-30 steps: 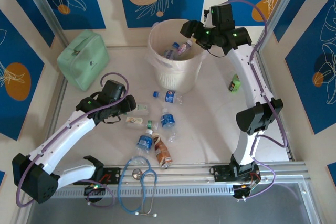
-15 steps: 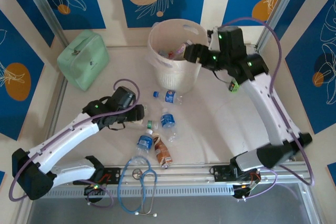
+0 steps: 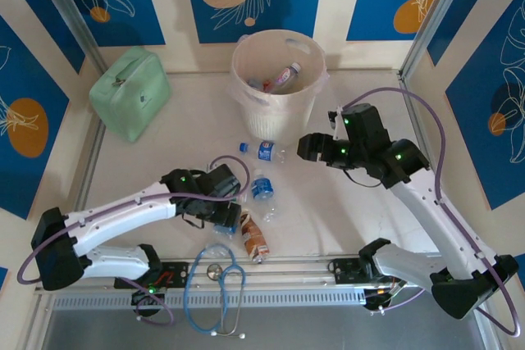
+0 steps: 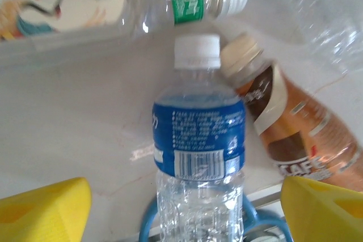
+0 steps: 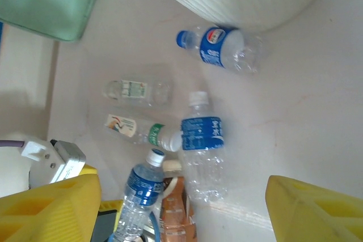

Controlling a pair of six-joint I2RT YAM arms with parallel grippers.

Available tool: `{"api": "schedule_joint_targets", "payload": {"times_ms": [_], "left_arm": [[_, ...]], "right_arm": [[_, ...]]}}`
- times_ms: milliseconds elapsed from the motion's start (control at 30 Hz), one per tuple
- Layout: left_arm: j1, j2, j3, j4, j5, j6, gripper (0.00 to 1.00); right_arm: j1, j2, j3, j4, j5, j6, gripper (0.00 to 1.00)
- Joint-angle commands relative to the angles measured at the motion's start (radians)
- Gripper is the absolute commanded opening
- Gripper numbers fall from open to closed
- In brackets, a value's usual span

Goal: Put the plastic bottles in the bin

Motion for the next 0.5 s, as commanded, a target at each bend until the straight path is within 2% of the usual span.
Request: {"api": "schedule_joint_targets", "payload": {"times_ms": [0,467], "left_arm": [[-0.016,0.022,-0.033,-0.025,0.071,0.003,0.86],[-0.044,0.160,-0.087,0.049,0.102,0.020,0.85]], "right_arm": [[0.002,-0.035,-0.016,-0.007,0.015,0.023,0.77],[-0.013,-0.030,-0.044,0.008,0.014,0.037,0.77]]}}
